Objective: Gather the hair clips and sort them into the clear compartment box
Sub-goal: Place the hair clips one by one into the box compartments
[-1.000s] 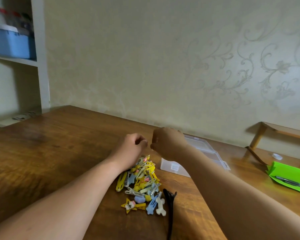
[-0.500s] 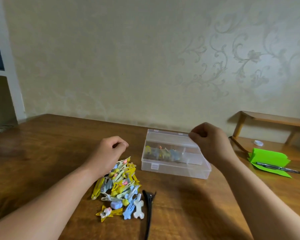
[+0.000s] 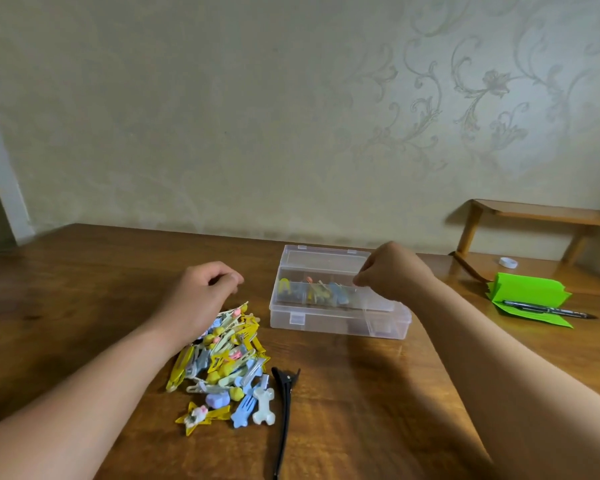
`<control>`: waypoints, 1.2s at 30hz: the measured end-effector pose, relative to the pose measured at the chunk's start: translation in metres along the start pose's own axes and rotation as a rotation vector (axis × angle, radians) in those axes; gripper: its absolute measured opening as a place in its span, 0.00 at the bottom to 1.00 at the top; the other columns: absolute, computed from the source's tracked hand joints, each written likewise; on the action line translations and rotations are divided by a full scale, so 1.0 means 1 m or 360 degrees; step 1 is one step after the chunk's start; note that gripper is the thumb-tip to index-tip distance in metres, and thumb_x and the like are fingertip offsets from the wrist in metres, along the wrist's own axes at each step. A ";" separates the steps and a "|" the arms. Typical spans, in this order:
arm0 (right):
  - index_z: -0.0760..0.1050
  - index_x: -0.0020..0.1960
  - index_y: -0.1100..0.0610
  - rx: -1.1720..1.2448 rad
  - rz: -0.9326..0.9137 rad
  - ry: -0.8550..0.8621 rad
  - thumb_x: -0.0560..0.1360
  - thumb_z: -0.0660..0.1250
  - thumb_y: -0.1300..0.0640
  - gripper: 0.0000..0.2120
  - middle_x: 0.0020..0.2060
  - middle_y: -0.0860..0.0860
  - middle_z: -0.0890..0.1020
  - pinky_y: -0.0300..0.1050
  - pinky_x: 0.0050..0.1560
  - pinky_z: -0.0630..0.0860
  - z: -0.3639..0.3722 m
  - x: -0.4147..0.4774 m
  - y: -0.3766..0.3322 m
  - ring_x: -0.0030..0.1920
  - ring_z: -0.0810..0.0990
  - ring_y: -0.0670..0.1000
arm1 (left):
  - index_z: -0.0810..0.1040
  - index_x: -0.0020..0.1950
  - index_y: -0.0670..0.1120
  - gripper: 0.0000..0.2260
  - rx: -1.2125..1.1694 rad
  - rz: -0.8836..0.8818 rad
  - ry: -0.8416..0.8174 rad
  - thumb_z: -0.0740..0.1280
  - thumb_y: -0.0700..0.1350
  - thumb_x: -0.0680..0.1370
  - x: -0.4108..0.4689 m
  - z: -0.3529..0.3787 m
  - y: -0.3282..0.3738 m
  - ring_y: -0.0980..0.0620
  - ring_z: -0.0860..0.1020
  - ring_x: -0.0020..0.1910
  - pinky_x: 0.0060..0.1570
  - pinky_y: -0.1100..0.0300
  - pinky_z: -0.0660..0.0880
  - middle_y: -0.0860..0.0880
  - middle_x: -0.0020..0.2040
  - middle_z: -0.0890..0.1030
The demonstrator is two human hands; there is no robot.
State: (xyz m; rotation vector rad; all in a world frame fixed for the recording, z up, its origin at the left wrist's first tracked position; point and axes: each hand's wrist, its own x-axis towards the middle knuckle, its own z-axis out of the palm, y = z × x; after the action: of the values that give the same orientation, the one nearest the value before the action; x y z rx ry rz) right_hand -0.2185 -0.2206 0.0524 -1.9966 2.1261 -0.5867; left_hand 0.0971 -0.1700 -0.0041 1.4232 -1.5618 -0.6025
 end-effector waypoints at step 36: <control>0.77 0.72 0.45 -0.0353 -0.0994 -0.0191 0.85 0.64 0.50 0.16 0.58 0.51 0.85 0.51 0.53 0.83 0.054 -0.114 -0.106 0.57 0.84 0.56 | 0.87 0.52 0.52 0.10 -0.0008 -0.0049 -0.0096 0.65 0.50 0.85 -0.004 -0.003 0.010 0.50 0.83 0.52 0.63 0.44 0.80 0.54 0.47 0.87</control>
State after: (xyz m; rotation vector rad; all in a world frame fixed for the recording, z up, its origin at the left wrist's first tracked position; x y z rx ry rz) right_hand -0.0900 -0.1199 0.0283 -2.7552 1.5324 -0.2980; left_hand 0.0947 -0.1630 0.0041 1.4395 -1.5866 -0.6726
